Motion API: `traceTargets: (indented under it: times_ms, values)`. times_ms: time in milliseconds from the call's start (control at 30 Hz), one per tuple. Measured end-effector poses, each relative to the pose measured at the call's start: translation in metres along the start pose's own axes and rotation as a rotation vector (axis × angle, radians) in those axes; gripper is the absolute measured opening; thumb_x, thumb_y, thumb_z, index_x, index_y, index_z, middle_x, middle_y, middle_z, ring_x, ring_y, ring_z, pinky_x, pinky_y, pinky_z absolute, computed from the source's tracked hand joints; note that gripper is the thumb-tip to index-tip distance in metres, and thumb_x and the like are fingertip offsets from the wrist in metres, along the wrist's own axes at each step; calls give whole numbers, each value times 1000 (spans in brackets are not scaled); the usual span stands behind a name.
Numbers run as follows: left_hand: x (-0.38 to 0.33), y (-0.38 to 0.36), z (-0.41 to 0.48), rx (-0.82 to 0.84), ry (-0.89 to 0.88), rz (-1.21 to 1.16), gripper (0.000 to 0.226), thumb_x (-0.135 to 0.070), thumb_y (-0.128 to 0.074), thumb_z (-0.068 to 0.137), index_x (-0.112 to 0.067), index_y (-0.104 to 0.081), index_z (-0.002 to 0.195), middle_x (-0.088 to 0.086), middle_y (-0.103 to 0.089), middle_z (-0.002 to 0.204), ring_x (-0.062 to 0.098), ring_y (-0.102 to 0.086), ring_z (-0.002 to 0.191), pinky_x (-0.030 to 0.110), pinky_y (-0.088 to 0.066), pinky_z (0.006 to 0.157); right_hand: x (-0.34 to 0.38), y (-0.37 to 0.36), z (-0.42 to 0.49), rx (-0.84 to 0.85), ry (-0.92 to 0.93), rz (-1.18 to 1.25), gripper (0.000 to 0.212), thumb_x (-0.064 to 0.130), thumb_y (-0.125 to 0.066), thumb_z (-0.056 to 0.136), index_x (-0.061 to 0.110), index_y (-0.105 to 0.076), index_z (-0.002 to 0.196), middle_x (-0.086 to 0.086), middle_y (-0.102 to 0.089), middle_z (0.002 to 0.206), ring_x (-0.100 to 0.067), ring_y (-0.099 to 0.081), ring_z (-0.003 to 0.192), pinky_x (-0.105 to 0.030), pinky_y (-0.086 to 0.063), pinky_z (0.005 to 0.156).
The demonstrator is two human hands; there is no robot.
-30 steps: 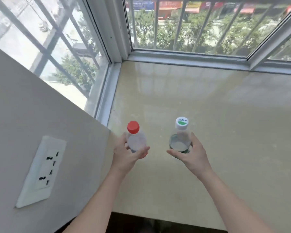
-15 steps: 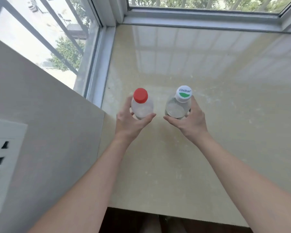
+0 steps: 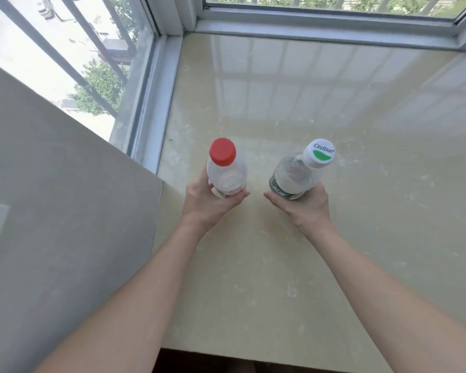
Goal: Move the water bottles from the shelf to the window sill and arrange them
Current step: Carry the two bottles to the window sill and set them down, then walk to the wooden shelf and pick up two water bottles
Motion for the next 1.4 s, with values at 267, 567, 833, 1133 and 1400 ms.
traceTargets:
  times_ms: [267, 567, 833, 1133, 1400]
  values:
    - [9, 11, -6, 74, 59, 85, 82, -31, -93, 58, -34, -47, 127, -26, -58, 118, -14, -51, 111, 11, -39, 91, -6, 7, -13, 54, 5, 29, 90, 31, -93, 57, 33, -47, 135, 20, -60, 127, -5, -54, 123, -24, -44, 101]
    - [-8, 56, -85, 92, 266, 909, 83, -53, -64, 83, -21, -27, 150, 1, -47, 140, 23, -40, 130, 37, -40, 100, 17, 80, -68, 111, 81, -734, 90, 41, -77, 76, 19, -34, 152, -6, -49, 138, -28, -46, 127, -42, -42, 103]
    - [-150, 99, -132, -132, 20, 910, 72, -46, -69, 78, -15, -46, 139, 3, -59, 125, 25, -51, 117, 39, -42, 96, 140, 150, -109, -15, 432, -918, 65, 31, -83, 66, 13, -61, 125, -11, -63, 116, -36, -62, 100, -45, -51, 86]
    - [-317, 127, -153, -304, -374, 959, 66, -47, -67, 76, -16, -53, 132, 1, -61, 123, 24, -55, 116, 40, -46, 93, 312, 192, -148, -199, 752, -895, 57, 36, -73, 77, 14, -60, 127, -11, -61, 124, -35, -58, 113, -47, -50, 96]
    - [-401, 117, -154, -340, -593, 916, 61, -49, -54, 79, -17, -60, 130, 1, -65, 125, 25, -56, 119, 42, -45, 101, 370, 226, -169, -316, 836, -871, 51, 42, -57, 82, 16, -64, 125, -9, -64, 123, -34, -58, 116, -47, -50, 99]
Point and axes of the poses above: each hand's wrist, its own z-axis towards the middle knuckle, its own y-axis out of the back of the hand, x = y × z, the point moved 6 cm from there along z, towards the middle knuckle
